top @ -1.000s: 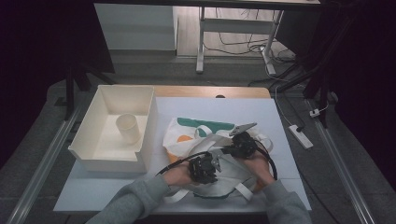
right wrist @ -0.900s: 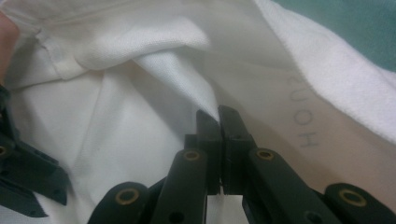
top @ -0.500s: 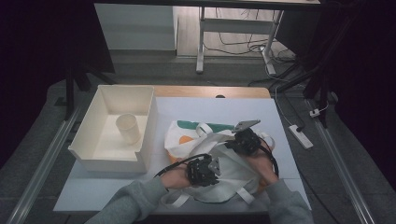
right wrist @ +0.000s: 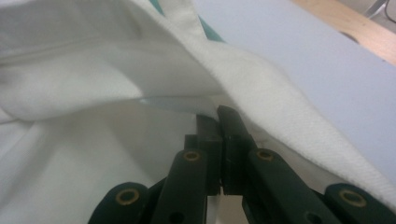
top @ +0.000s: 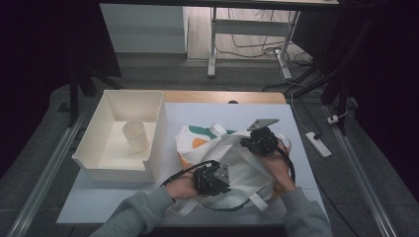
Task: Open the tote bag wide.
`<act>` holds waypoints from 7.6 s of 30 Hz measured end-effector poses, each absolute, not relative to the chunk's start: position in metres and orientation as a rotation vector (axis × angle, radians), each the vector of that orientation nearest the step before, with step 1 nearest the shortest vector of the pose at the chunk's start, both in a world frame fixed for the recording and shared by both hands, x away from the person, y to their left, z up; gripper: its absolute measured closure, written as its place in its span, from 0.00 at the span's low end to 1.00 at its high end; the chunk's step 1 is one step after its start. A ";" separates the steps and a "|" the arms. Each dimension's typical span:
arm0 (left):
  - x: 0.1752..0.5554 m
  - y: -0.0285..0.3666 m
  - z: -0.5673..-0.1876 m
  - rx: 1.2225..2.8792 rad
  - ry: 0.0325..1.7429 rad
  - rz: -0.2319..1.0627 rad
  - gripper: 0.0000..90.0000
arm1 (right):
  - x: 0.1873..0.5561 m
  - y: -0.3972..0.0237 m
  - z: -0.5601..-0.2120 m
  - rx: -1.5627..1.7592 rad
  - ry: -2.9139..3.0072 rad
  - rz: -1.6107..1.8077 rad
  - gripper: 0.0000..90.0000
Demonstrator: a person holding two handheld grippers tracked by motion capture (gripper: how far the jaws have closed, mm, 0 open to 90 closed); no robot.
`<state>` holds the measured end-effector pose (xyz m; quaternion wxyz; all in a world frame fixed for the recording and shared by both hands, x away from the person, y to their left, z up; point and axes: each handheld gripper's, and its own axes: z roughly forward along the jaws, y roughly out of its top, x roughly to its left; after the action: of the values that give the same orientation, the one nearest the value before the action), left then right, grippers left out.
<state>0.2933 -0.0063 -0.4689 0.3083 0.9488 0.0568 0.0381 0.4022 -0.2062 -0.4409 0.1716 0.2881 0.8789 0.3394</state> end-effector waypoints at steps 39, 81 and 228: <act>0.309 0.001 -0.475 2.526 0.200 0.061 0.96 | 0.481 -0.193 -0.494 0.898 2.474 0.816 0.98; 0.353 0.036 -0.443 2.251 0.697 0.415 0.44 | 0.344 -0.241 -0.448 0.821 2.484 1.067 0.56; 0.415 0.048 -0.496 2.305 0.964 0.333 0.96 | 0.388 -0.244 -0.446 0.859 2.535 0.899 0.57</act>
<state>0.4153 0.0478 -0.4963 0.3058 0.8707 0.3641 0.1259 0.3883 -0.2440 -0.4461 0.1584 0.3004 0.8864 0.3144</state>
